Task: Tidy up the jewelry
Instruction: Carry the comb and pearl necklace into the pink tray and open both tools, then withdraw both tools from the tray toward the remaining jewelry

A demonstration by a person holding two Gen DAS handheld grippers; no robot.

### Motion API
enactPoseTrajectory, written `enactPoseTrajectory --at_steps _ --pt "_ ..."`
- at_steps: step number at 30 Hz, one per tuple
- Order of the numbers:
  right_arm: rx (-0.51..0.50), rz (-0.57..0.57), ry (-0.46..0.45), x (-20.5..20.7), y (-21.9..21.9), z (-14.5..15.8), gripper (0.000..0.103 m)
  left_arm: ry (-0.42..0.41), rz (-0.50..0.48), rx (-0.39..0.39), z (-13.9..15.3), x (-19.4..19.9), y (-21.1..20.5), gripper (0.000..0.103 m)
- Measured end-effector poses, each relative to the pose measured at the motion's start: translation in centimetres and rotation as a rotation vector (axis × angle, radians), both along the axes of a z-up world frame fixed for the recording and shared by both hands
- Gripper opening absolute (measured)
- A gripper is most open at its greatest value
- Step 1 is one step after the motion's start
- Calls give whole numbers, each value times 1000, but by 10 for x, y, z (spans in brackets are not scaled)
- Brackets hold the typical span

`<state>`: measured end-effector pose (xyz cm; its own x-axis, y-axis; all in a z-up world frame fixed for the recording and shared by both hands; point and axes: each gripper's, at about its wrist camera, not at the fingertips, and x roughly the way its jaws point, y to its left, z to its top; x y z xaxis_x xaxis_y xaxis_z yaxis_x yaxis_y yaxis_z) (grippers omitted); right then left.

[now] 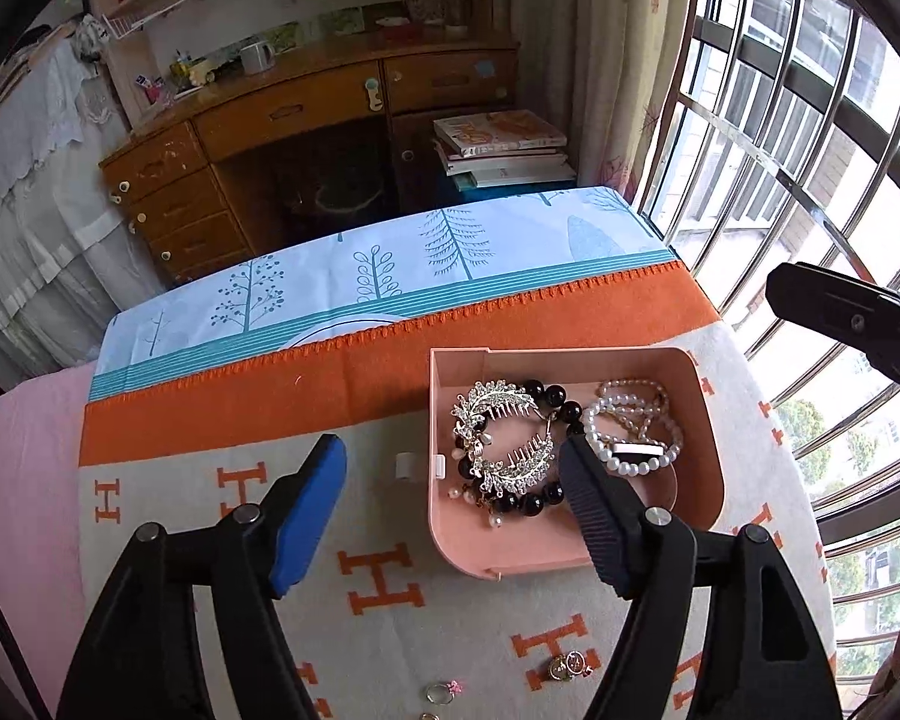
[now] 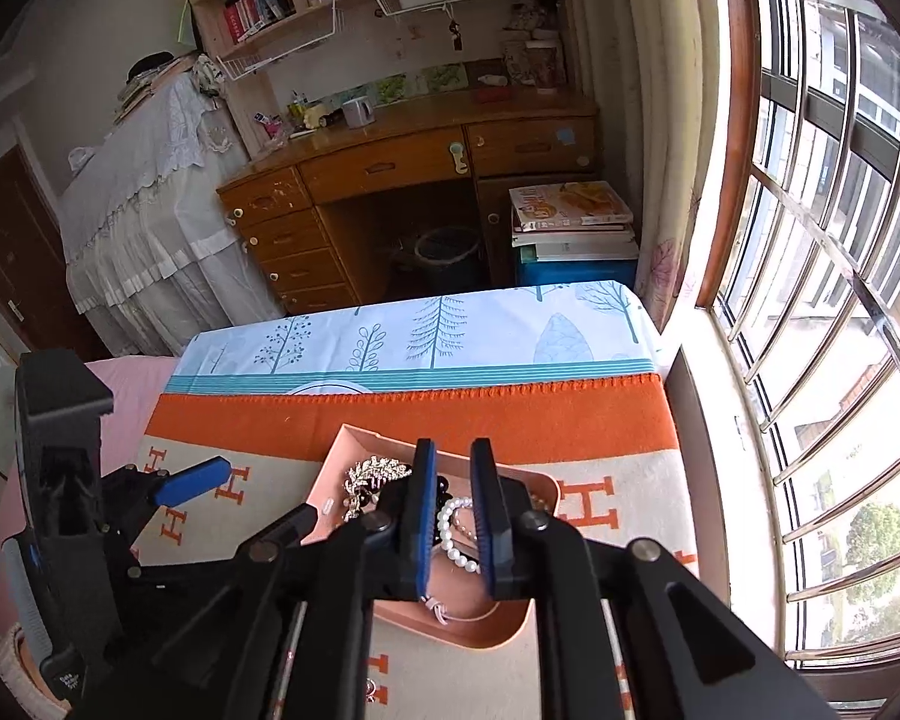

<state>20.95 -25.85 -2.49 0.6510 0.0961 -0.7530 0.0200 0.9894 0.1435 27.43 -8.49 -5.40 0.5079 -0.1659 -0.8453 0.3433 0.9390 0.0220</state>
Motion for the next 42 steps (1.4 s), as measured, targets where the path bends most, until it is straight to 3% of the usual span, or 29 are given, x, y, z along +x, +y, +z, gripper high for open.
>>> enactPoseTrajectory --at_steps 2,4,22,35,42 --pt "-4 1 -6 -5 2 0 28 -10 -10 2 4 -7 3 73" --pt "-3 7 -5 -12 3 0 30 -19 -16 9 7 -14 6 73" --pt "74 43 14 -101 1 -18 30 -45 25 -32 20 -86 62 77" --pt "106 101 -40 -152 16 -13 30 -101 57 -74 43 -144 98 77" --pt "99 147 -57 -168 35 -25 32 -124 111 -72 33 -178 132 84"
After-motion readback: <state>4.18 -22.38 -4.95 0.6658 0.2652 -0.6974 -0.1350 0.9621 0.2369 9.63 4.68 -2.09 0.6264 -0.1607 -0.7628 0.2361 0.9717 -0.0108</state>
